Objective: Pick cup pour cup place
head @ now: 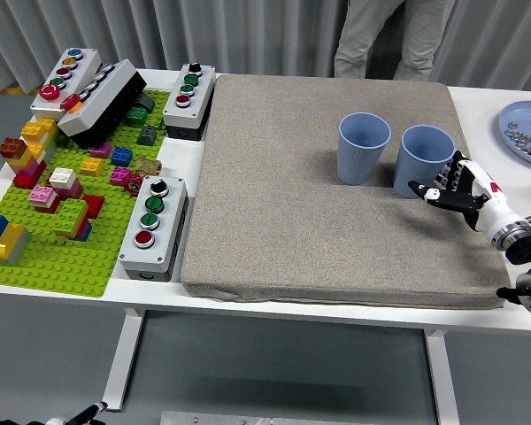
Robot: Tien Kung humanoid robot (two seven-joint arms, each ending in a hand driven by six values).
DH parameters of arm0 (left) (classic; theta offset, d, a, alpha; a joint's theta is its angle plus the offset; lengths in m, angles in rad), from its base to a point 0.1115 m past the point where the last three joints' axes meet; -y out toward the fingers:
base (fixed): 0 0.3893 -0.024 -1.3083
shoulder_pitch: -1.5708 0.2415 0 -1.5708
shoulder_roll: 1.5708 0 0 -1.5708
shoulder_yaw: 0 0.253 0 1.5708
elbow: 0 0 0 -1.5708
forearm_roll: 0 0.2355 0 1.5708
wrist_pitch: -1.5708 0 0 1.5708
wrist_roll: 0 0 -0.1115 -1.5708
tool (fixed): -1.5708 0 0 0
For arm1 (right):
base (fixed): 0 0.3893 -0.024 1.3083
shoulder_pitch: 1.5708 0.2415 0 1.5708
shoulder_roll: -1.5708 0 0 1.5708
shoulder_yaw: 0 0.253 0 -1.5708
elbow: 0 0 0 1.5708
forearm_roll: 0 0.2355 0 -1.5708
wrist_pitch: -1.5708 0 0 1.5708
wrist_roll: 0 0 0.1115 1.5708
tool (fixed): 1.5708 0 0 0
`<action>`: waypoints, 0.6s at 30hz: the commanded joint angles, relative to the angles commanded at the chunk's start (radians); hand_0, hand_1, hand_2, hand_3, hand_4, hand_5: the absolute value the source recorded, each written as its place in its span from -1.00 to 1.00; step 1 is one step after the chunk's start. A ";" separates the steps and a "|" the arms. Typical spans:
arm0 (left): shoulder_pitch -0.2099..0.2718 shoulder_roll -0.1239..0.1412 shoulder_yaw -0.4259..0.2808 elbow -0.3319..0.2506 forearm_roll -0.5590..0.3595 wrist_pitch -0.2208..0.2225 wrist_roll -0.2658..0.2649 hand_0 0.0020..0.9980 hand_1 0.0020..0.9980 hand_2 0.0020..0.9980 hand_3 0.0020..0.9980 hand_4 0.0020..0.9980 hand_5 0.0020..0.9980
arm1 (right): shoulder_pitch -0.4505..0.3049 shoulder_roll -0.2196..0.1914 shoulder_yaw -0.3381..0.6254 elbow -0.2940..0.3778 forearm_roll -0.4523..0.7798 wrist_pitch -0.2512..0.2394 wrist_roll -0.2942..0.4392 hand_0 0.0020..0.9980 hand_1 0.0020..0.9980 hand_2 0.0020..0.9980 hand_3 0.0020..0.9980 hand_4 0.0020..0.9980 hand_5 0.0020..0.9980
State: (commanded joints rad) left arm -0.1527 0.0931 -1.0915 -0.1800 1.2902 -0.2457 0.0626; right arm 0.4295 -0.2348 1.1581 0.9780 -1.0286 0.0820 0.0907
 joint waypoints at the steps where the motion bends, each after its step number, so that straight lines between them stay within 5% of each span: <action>1: 0.001 0.000 -0.002 0.000 0.001 0.000 0.000 0.68 0.69 0.74 0.60 0.29 1.00 | -0.019 -0.011 0.006 0.022 -0.005 -0.002 -0.004 0.99 0.91 1.00 1.00 0.60 -0.86; 10: 0.007 0.002 -0.017 0.000 0.007 0.001 -0.002 0.68 0.69 0.74 0.60 0.29 1.00 | -0.138 -0.068 0.063 0.174 -0.040 -0.026 -0.015 0.99 0.90 1.00 1.00 0.61 -0.85; 18: 0.005 0.003 -0.018 0.000 0.006 0.000 -0.003 0.68 0.69 0.74 0.60 0.29 1.00 | -0.129 -0.077 0.094 0.199 -0.027 -0.034 -0.015 0.99 0.90 1.00 1.00 0.61 -0.84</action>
State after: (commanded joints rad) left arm -0.1474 0.0962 -1.1092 -0.1800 1.2965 -0.2459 0.0593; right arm 0.3008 -0.3119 1.2520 1.1768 -1.0559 0.0475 0.0754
